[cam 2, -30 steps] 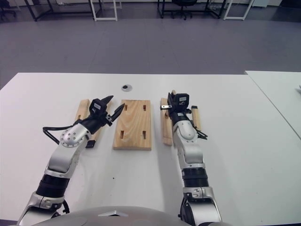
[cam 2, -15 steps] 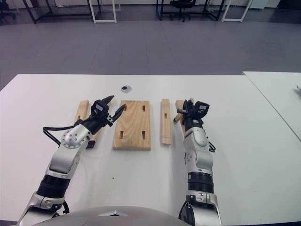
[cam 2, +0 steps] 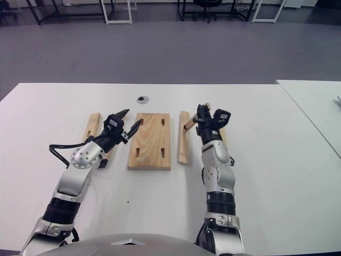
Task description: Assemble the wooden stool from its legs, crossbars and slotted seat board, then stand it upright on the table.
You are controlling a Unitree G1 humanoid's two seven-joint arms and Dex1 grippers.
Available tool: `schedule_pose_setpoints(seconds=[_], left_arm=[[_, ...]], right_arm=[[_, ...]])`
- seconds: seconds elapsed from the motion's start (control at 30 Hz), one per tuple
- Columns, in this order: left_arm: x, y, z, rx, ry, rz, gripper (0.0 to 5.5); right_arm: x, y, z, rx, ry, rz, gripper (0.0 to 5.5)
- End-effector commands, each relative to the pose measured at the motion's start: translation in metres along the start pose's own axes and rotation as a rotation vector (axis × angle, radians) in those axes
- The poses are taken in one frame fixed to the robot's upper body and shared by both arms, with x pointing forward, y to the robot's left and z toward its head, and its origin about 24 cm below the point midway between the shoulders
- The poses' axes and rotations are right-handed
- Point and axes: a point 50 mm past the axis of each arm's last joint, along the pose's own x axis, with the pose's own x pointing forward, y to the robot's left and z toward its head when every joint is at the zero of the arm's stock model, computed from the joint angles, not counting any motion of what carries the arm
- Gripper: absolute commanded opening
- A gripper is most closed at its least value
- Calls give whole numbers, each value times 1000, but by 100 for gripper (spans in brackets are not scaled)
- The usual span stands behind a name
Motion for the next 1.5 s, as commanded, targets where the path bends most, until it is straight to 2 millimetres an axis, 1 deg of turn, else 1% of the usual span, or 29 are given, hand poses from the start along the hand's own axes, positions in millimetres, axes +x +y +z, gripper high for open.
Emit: schedule_pose_setpoints(seconds=[0.03, 0.17, 0.27, 0.3, 0.37, 0.47, 0.53, 0.57, 0.6, 0.67, 0.7, 0.77, 0.8, 0.83, 0.9, 0.97, 1.07, 1.17, 1.23, 1.43, 1.5], left_arm=[[1, -2, 0, 9, -1, -5, 292], [1, -3, -1, 7, 2, -6, 292], [1, -4, -1, 10, 3, -9, 292], [1, -4, -1, 11, 4, -9, 292], [1, -4, -2, 13, 5, -9, 292], [1, -4, -2, 20, 8, -12, 292], [0, -5, -3, 22, 10, -15, 292], [0, -5, -3, 22, 12, -16, 292], [-1, -6, -3, 22, 13, -17, 292], [-1, -6, -4, 24, 16, -18, 292], [0, -6, -4, 25, 15, -17, 292], [1, -4, -2, 28, 7, -14, 292], [2, -4, -2, 20, 2, -9, 292], [2, -3, -2, 13, -2, -3, 292], [2, -3, -2, 12, -4, -3, 292], [3, -3, -2, 15, -6, -4, 292], [2, -5, -1, 16, -6, 0, 292], [2, -7, -2, 12, -4, 2, 292], [2, -8, -2, 11, -3, 2, 292], [1, -6, -2, 10, 5, 14, 292], [2, -2, 2, -28, -13, 36, 292]], right_arm=[[5, -3, -9, -30, 33, -66, 42], [-1, -5, -18, -95, 81, -81, 42], [-6, -3, -26, -259, 154, 11, 42], [-9, -6, -31, -303, 197, 39, 42], [-20, -18, -51, -335, 320, 77, 42], [-42, -39, -76, -389, 428, 68, 42], [-56, -44, -90, -416, 481, 79, 42], [-58, -44, -92, -421, 481, 88, 42], [-57, -42, -90, -416, 461, 97, 42], [-41, -32, -68, -374, 310, 120, 42], [-32, -28, -53, -357, 222, 134, 78], [-17, -19, -24, -334, 90, 164, 116], [-10, -14, -12, -313, 49, 189, 135], [-6, -11, -6, -303, 47, 210, 157], [-4, -10, -4, -318, 140, 238, 200], [-7, -11, -2, -336, 255, 241, 240], [-21, -16, 2, -398, 483, 263, 299], [-30, -22, 7, -443, 606, 256, 353], [-33, -26, 4, -465, 667, 227, 396], [-41, -36, -22, -464, 816, 159, 396], [-40, -35, -24, -469, 814, 159, 365]])
